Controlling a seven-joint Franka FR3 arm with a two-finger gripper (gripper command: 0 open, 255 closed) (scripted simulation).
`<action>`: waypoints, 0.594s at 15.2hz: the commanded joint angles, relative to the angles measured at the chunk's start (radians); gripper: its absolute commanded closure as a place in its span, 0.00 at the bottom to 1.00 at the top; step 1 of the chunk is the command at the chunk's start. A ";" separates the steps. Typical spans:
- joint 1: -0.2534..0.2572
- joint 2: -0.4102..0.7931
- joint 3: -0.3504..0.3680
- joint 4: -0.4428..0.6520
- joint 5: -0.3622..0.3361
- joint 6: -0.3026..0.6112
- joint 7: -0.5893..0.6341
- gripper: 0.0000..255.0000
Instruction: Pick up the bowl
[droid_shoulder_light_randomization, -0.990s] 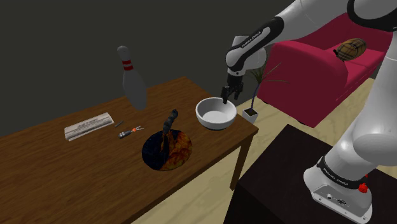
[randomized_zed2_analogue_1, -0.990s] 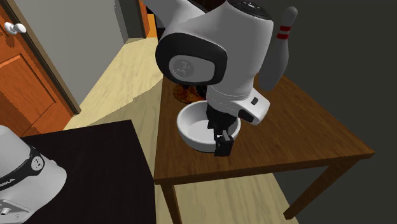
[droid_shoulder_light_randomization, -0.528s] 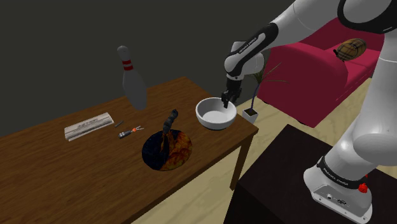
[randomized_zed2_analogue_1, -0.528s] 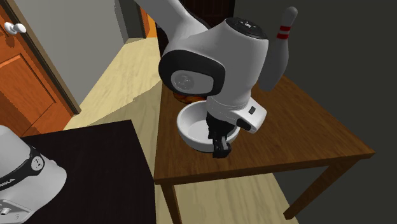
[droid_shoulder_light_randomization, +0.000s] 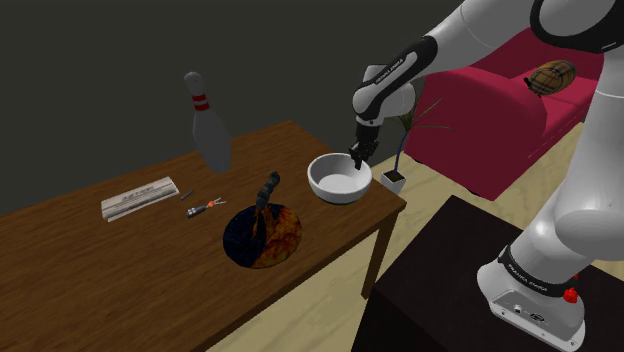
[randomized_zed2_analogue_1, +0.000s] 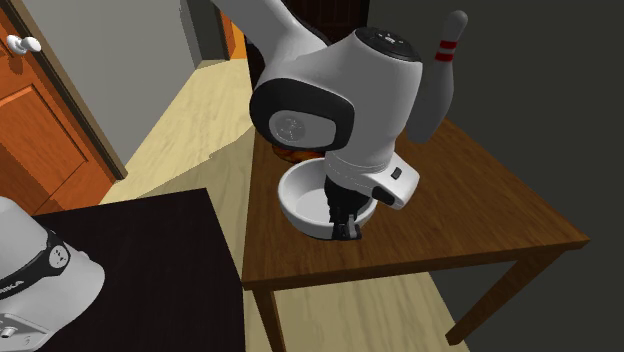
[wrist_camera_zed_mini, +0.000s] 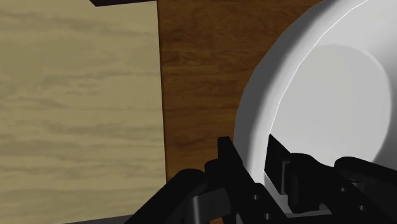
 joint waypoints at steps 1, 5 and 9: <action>0.000 0.000 0.000 -0.003 0.000 0.002 0.000 1.00; 0.004 -0.042 -0.006 0.002 -0.017 -0.043 0.016 1.00; 0.006 -0.081 -0.011 0.011 -0.033 -0.089 0.031 1.00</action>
